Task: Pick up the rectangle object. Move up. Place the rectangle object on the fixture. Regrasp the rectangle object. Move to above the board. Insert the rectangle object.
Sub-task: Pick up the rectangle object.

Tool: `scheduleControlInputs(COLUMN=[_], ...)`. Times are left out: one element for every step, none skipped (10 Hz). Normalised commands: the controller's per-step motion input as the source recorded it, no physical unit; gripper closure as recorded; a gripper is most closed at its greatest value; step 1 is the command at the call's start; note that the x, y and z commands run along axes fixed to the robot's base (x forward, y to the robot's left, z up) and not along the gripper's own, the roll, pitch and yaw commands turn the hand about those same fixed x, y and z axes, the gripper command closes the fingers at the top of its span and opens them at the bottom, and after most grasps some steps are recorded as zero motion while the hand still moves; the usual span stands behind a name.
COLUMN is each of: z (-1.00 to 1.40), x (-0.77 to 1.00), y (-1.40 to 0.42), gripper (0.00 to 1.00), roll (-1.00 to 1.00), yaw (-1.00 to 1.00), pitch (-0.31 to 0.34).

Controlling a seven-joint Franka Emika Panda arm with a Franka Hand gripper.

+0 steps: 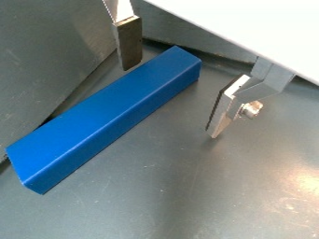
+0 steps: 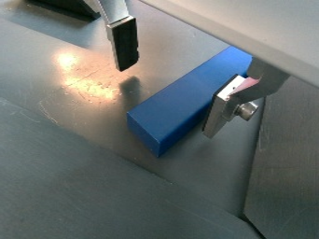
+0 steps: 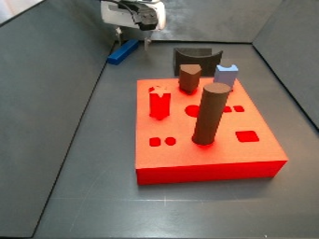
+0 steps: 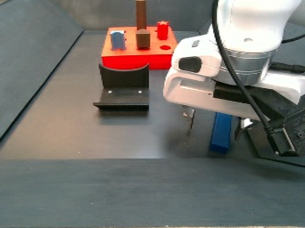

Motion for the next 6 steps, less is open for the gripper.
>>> scheduleControlInputs(z=[-0.59, -0.80, -0.64, -0.46, -0.49, -0.20], x=[-0.07, -0.19, -0.19, -0.10, -0.15, -0.20], y=[0.00, -0.02, 0.00, 0.00, 0.00, 0.00], gripper=[0.00, 0.00, 0.00, 0.00, 0.00, 0.00], roll=[-0.14, 0.00, 0.04, 0.00, 0.00, -0.10], yaw=[0.00, 0.00, 0.00, 0.00, 0.00, 0.00], pitch=[-0.244, -0.203, -0.163, -0.163, -0.211, -0.261])
